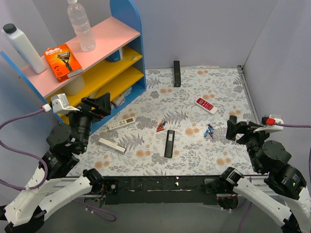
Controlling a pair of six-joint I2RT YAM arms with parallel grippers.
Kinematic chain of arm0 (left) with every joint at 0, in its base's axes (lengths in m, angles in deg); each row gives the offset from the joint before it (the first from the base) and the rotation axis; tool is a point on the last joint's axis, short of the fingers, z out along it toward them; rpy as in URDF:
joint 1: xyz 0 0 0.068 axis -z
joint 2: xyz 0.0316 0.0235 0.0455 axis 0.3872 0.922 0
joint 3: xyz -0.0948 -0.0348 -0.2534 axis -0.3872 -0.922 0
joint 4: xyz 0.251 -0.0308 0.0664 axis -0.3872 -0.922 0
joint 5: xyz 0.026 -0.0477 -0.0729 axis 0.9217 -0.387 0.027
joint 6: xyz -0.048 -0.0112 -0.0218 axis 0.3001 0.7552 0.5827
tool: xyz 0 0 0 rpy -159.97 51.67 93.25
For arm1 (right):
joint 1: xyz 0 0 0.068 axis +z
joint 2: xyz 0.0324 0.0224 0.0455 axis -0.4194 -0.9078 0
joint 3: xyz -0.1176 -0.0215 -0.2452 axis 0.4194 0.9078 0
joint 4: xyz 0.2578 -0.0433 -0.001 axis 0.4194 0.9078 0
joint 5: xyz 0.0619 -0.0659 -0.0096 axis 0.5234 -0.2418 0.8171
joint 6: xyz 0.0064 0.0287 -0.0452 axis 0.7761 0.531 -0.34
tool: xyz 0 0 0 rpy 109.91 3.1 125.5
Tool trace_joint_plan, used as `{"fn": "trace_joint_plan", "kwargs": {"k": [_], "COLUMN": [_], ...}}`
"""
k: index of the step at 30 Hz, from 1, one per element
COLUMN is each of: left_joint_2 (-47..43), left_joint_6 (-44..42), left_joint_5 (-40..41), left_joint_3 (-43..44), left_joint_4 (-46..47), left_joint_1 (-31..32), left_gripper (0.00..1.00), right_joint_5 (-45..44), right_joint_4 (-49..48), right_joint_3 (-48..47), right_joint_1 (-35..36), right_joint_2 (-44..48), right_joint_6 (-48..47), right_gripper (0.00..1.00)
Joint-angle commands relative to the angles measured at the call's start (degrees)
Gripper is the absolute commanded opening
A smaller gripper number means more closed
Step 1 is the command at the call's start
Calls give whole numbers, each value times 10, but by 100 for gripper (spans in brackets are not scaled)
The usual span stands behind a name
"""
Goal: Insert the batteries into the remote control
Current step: Reset both arms
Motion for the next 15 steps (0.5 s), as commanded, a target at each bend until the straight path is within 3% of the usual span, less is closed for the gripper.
{"fn": "trace_joint_plan", "kwargs": {"k": [1, 15], "left_joint_2": [7, 18], "left_joint_6": [-23, -27], "left_joint_5": [30, 38], "left_joint_3": [-5, -7], "left_joint_4": [12, 16], "left_joint_1": [1, 1], "left_gripper": [98, 98], "right_joint_5": [-21, -13], "right_joint_4": [-51, -73], "right_joint_3": [-13, -7], "right_joint_1": [-2, -2], "right_joint_2": [-2, -5], "right_joint_6": [-20, -34], "right_gripper": [95, 95]}}
